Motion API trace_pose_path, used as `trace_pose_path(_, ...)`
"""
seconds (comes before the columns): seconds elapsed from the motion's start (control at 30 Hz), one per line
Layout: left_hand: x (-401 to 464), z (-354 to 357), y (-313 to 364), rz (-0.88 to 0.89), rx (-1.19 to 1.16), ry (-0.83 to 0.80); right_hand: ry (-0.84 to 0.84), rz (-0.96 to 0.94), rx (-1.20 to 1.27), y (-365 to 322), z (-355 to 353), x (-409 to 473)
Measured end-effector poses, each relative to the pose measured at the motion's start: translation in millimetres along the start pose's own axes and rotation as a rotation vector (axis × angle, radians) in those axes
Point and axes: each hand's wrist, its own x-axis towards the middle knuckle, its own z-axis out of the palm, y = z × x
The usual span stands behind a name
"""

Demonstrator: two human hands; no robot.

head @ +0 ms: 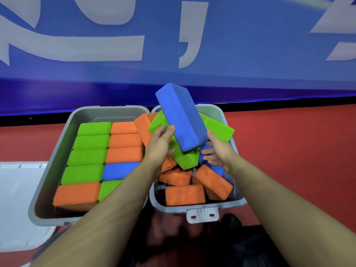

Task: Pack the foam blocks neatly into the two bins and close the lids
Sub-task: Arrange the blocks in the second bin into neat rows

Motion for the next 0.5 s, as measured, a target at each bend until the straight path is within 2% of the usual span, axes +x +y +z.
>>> trace_pose_path(0.1,-0.9,-0.4,-14.6,0.132,0.185,0.073,0.099,-0.1,0.024,27.8,-14.4,2.2)
trace_pose_path(0.17,-4.6,-0.9,-36.1,0.205,0.368,0.076,0.137,-0.145,-0.142,58.3,-24.7,13.3)
trace_pose_path(0.27,-8.9,-6.0,-83.1,0.167,0.792,-0.163,0.022,-0.114,-0.553,98.5,-37.2,28.0)
trace_pose_path(0.33,-5.3,-14.5,-112.2,0.113,1.174,-0.351,-0.067,-0.157,-0.692,112.7,-36.9,35.2)
trace_pose_path(0.37,-1.5,-18.5,-124.3,0.083,1.286,-0.407,-0.095,-0.198,-0.747,117.4,-35.1,39.3)
trace_pose_path(0.5,17.7,-25.9,-163.2,0.09,1.407,-0.508,-0.16,-0.288,-0.931,135.2,-27.3,60.8)
